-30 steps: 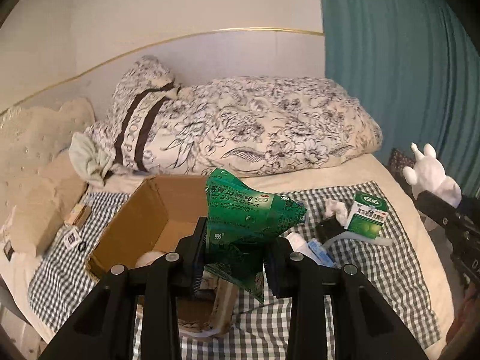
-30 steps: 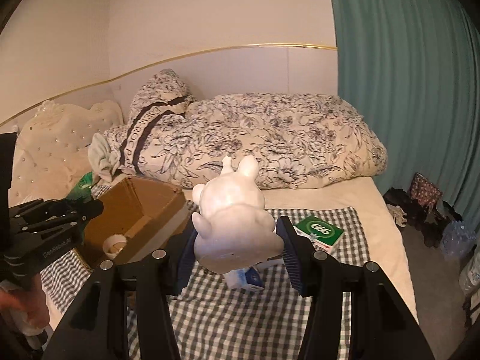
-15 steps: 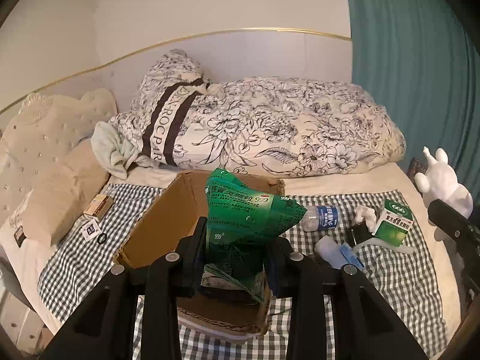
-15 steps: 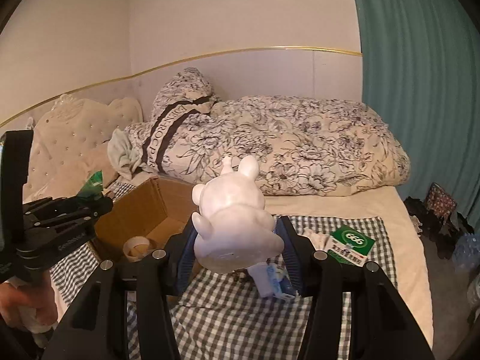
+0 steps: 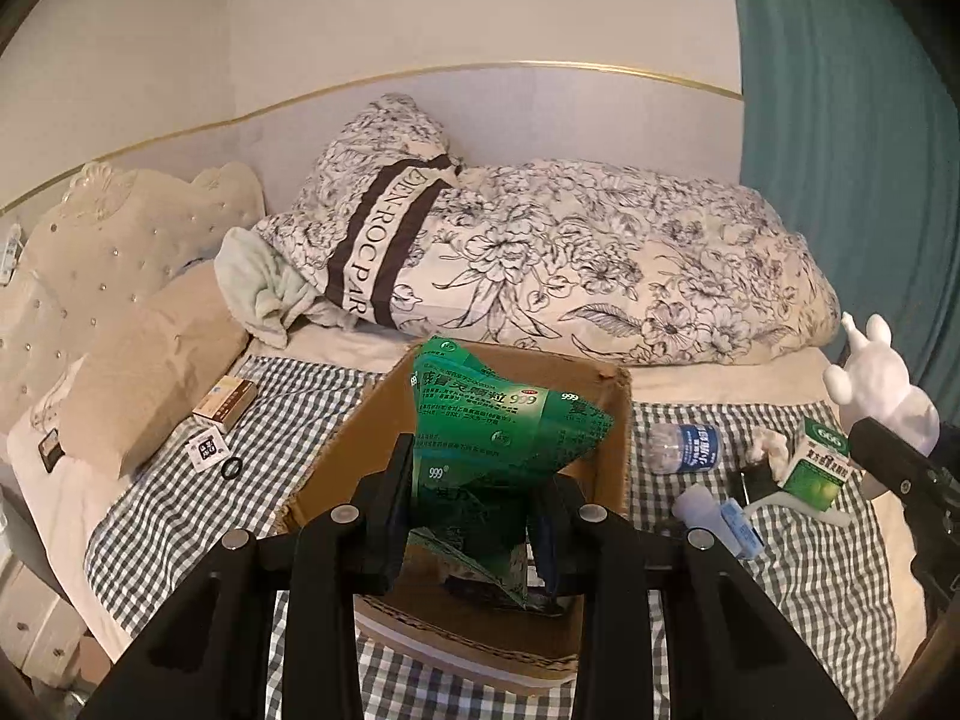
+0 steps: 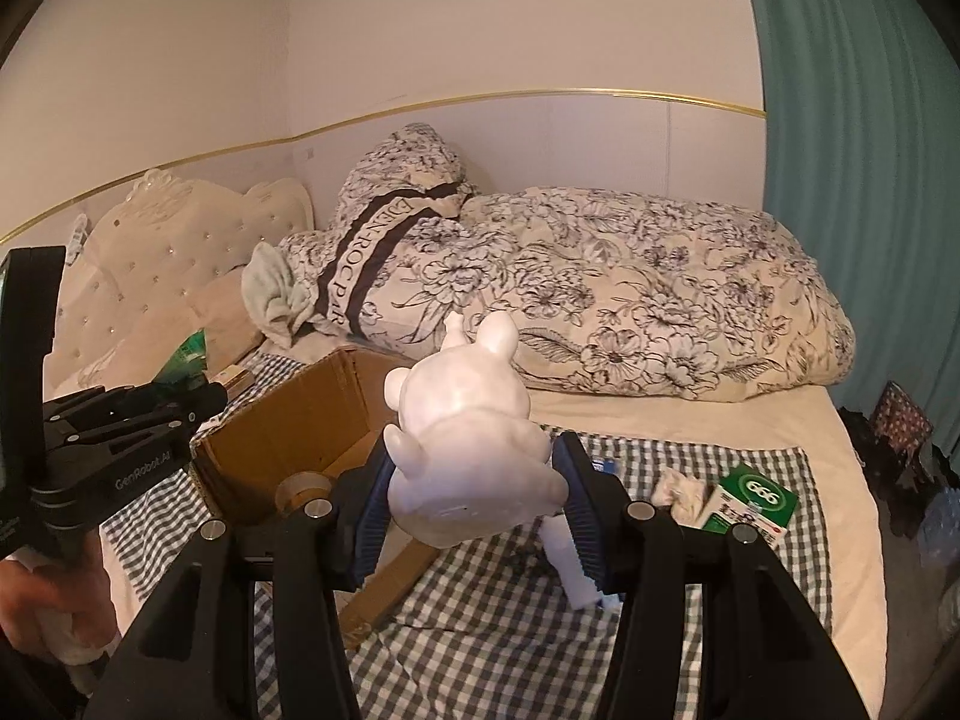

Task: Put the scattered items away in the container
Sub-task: 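Carry the green packet and the rabbit figurine over the cardboard box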

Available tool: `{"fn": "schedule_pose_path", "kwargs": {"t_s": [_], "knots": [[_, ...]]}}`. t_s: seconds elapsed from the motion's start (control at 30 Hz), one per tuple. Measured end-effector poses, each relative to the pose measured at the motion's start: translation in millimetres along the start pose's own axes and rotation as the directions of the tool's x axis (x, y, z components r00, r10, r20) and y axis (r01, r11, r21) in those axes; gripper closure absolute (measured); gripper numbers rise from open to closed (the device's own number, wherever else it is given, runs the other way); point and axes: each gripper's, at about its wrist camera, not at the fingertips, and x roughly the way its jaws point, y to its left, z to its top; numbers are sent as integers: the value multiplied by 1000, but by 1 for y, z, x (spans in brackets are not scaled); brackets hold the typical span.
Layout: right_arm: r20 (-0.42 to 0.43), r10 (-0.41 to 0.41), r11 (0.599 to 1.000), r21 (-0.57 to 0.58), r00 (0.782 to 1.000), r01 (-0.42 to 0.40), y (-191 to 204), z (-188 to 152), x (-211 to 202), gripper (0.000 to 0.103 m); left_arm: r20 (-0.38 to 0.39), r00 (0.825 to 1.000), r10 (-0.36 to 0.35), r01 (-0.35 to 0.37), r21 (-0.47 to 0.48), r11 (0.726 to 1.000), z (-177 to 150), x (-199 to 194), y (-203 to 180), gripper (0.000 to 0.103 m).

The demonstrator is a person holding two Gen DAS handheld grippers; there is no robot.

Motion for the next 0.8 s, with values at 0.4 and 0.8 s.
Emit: {"fn": "schedule_pose_path", "kwargs": {"t_s": [0.4, 0.8], "knots": [[-11, 39, 997, -61, 999, -40, 38, 12, 24, 52, -31, 999, 20, -21, -26, 999, -4, 23, 27, 70], [-61, 63, 993, -97, 996, -69, 69, 6, 65, 52, -82, 996, 35, -39, -41, 998, -13, 52, 51, 69]]}}
